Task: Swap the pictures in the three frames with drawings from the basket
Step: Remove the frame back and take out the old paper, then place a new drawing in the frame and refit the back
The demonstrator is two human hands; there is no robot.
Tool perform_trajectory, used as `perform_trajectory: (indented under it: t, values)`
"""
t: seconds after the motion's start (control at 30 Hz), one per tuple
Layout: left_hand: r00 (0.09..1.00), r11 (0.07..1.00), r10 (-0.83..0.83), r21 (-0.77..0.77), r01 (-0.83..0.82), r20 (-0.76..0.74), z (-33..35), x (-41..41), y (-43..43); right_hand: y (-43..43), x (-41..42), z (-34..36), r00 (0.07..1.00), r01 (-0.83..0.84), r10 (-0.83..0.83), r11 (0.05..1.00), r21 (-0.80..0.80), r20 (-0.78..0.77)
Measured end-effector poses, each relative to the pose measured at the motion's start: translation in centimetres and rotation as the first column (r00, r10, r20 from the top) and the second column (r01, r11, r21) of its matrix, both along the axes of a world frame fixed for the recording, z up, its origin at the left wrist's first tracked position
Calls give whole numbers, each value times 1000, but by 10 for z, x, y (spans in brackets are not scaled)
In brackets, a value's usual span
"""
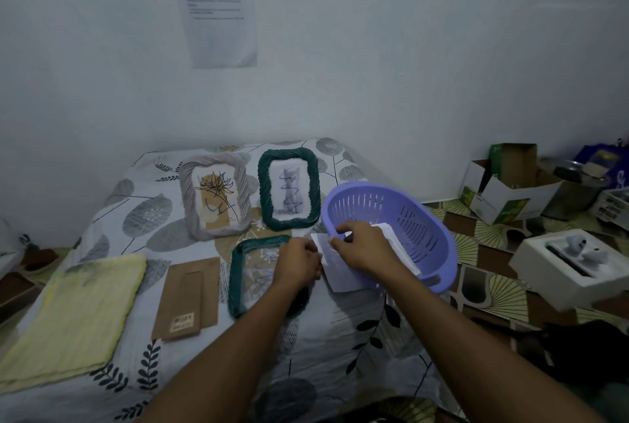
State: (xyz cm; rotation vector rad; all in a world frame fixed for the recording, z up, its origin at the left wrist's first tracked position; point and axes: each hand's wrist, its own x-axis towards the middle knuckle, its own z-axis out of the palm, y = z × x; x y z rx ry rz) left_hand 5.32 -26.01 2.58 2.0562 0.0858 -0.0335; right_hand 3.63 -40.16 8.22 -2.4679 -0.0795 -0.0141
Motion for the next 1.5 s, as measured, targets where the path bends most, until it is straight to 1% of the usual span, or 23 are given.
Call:
perform_trajectory:
  t: [0.03, 0.07, 0.1, 0.17, 0.23, 0.33, 0.4, 0.57, 0.67, 0.83, 0.93, 1.0, 1.1, 1.17, 1.2, 1.27, 1.33, 1.4, 1.43, 1.5]
  values:
    - [998, 990, 3, 141, -12, 65, 0, 0, 3, -4, 4, 3, 1000, 1, -1, 1000, 12, -1]
    - [991, 971, 13, 235, -44, 132, 2, 1, 5, -9, 8, 7, 1000, 8, -8, 1000, 14, 0]
    - [982, 966, 16, 250, -63, 186, 7, 0, 6, -16, 14, 11, 1000, 20, -20, 1000, 12, -7]
    - [972, 988, 0, 152, -37, 234, 18, -1, 3, -30, 26, 14, 999, 33, -35, 999, -39, -30]
    - [967, 999, -28, 50, 16, 252, 32, -3, -3, -40, 37, 13, 998, 1, -10, 988, -152, -58]
    - [950, 990, -133, 77, 116, 281, 41, -7, -13, -44, 49, 2, 991, -69, 29, 947, -312, -133]
    - [949, 983, -172, 109, 148, 264, 36, -7, -16, -44, 54, -9, 985, -81, 18, 927, -365, -173]
    - [962, 986, -144, 111, 121, 234, 24, -3, -14, -39, 60, -28, 993, -84, 33, 874, -479, -114]
    - [963, 988, -131, 115, 106, 237, 23, -2, -15, -36, 60, -28, 993, -58, 0, 873, -484, -120]
    - [961, 988, -132, 112, 107, 243, 23, 2, -15, -41, 62, -28, 994, 25, -66, 909, -416, -82]
    - [960, 988, -132, 106, 108, 246, 24, 2, -15, -42, 64, -25, 991, 49, -93, 916, -398, -92]
    - [961, 989, -130, 101, 108, 243, 25, 1, -14, -46, 67, -23, 987, 70, -113, 939, -336, -110]
    - [962, 988, -146, 78, 131, 232, 23, 3, -12, -56, 68, -16, 983, 139, -154, 979, -150, -98]
    - [963, 989, -144, 12, 145, 226, 23, 3, -11, -58, 63, -3, 981, 171, -167, 985, 35, -99]
    - [971, 991, -115, -39, 125, 208, 25, 2, -10, -56, 59, 6, 980, 181, -165, 972, 151, -114]
    - [986, 990, -31, -132, 53, 162, 31, 2, -7, -48, 52, 22, 980, 183, -140, 914, 363, -141]
    - [997, 963, 18, -271, 4, 78, 38, 3, 0, -33, 43, 36, 984, 169, -109, 838, 519, -144]
    - [1000, 881, 23, -473, -25, -9, 47, 0, 9, -12, 33, 46, 987, 148, -74, 743, 653, -139]
    - [999, 829, 28, -558, -38, -25, 52, -2, 16, -1, 28, 49, 988, 146, -61, 692, 707, -145]
    - [996, 754, 92, -653, -71, -1, 58, -8, 33, 20, 22, 48, 987, 149, -47, 636, 758, -154]
